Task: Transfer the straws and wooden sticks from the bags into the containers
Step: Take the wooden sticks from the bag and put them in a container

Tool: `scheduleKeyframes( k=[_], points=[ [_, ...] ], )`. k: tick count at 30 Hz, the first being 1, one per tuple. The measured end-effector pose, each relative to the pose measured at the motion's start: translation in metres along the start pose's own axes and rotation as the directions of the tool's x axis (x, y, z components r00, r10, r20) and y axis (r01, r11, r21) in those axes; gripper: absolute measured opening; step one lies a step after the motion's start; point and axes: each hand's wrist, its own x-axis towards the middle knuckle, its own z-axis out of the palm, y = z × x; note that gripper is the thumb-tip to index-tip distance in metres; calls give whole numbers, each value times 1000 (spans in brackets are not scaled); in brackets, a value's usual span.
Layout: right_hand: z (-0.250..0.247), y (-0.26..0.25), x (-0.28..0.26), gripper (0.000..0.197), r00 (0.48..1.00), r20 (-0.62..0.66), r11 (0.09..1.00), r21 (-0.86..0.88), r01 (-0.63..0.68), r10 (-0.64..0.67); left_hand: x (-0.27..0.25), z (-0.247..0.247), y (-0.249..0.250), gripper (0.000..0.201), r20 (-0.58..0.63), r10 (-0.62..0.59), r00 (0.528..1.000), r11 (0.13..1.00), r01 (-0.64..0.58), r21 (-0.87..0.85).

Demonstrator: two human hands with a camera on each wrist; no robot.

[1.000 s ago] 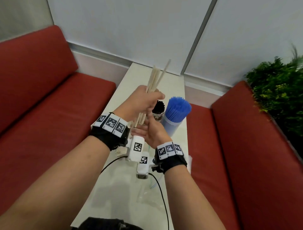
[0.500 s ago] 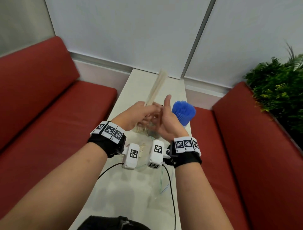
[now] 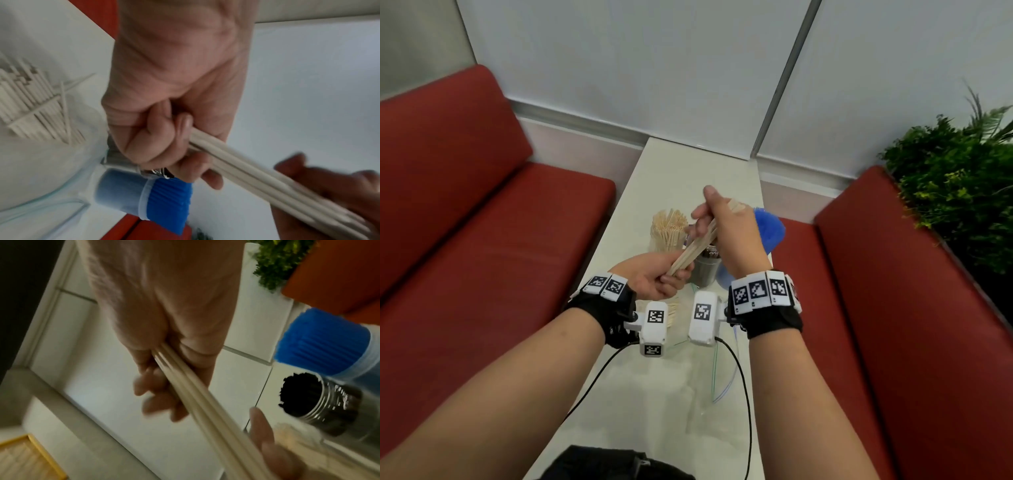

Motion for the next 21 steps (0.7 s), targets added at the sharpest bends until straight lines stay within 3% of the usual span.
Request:
scheduleKeyframes(
  k=[2,5,7,11,13,15,17,18,21],
  points=[
    [-3,9,2,46,994,61,981,-179,-75,88,4,-10,-8,13,-79,-23,997,1000,22,-15],
    [-11,18,10,27,936,186,891,-405,-204,299,9,-29,-18,19,-179,-25,984,999,20,-32],
    [-12,24,17,14,886,219,838,-475,-269,408,13,-39,-22,16,-204,-3,979,999,-7,-50],
    [-3,31,35,9,856,235,822,-478,-310,460,27,-54,-29,16,-279,45,959,994,-71,-87],
    [0,31,49,9,838,233,792,-517,-323,494,36,-64,-32,23,-389,47,920,997,-65,-35],
    [1,32,66,14,837,198,751,-578,-320,509,43,-77,-36,29,-524,87,847,981,18,192],
    [3,36,86,19,852,153,727,-609,-317,500,46,-92,-39,23,-573,211,792,868,118,483],
    [4,38,95,21,862,133,723,-614,-316,489,47,-99,-40,19,-549,286,785,771,151,618],
    [9,43,123,24,893,66,711,-632,-309,446,52,-107,-46,24,-355,403,844,396,189,899]
  ],
)
